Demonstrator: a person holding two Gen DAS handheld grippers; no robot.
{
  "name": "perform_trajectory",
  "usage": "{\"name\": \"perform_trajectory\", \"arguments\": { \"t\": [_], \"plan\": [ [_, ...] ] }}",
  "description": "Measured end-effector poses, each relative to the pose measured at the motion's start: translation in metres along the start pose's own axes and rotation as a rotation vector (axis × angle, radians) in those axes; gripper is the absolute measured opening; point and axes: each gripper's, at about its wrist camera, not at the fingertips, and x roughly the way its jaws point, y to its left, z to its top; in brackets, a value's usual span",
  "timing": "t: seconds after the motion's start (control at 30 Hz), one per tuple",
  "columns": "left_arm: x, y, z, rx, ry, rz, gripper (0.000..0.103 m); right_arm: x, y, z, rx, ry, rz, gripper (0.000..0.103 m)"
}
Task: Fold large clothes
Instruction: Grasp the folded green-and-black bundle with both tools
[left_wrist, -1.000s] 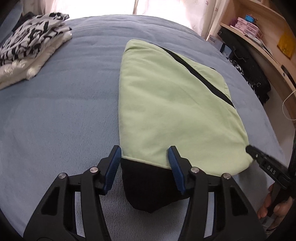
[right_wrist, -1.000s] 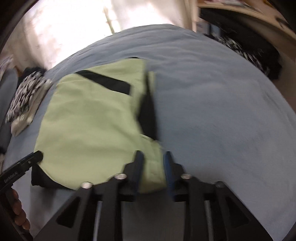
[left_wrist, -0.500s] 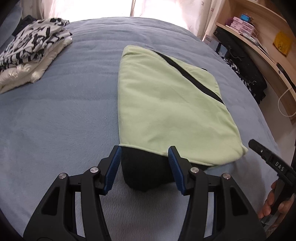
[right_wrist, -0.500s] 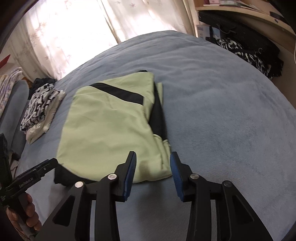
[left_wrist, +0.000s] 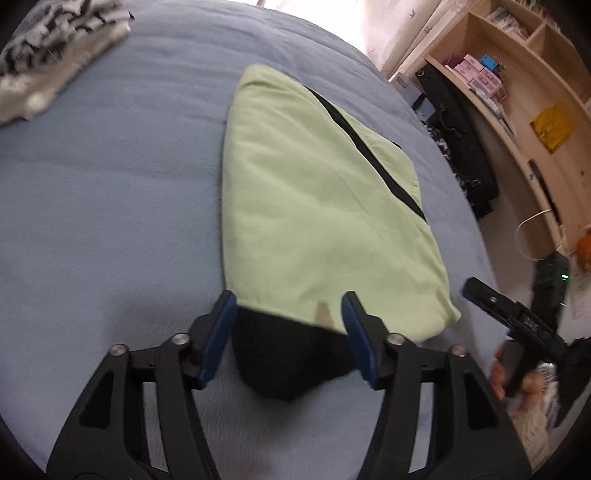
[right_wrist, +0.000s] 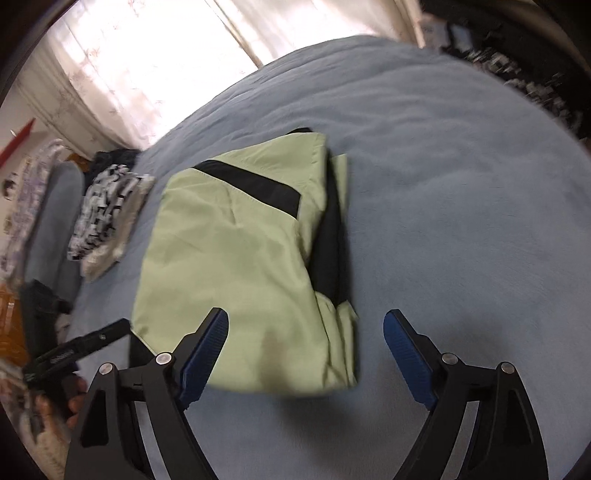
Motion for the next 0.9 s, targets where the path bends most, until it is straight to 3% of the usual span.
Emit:
{"name": "perform_trajectory", "arguments": {
  "t": [0.1, 0.2, 0.37, 0.5, 0.6, 0.67, 0.73, 0.83, 0.9],
  "plan": [
    [0.017, 0.014, 0.01, -0.039, 0.025, -0.038, 0.064, 0.029, -0.02, 0.017, 0.063, 0.053, 0.089, 0.083],
    [0.035, 0.027, 0.018, -0.088, 0.06, -0.097, 0.065, 0.061, -0.035, 0.029, 0.113, 0.107, 0.154, 0.07],
    [0.056, 0.032, 0.028, -0.093, 0.059, -0.182, 0.074, 0.095, -0.039, 0.05, 0.105, 0.126, 0.292, 0.068],
    [0.072, 0.027, 0.04, -0.074, 0.062, -0.209, 0.083, 0.118, -0.034, 0.066, 0.06, 0.138, 0.341, 0.068],
    [0.082, 0.02, 0.049, -0.058, 0.069, -0.194, 0.089, 0.127, -0.031, 0.07, 0.034, 0.121, 0.322, 0.053],
    [0.088, 0.019, 0.052, -0.061, 0.065, -0.184, 0.089, 0.126, -0.035, 0.069, 0.04, 0.1, 0.324, 0.038],
    [0.088, 0.019, 0.052, -0.073, 0.048, -0.159, 0.084, 0.122, -0.037, 0.065, 0.066, 0.085, 0.342, 0.025],
    [0.081, 0.012, 0.053, -0.073, 0.006, -0.083, 0.061, 0.105, -0.025, 0.061, 0.026, 0.032, 0.303, 0.014],
    [0.066, 0.004, 0.052, -0.039, -0.049, -0.039, 0.038, 0.09, -0.004, 0.06, -0.026, -0.006, 0.266, 0.012]
  ]
}}
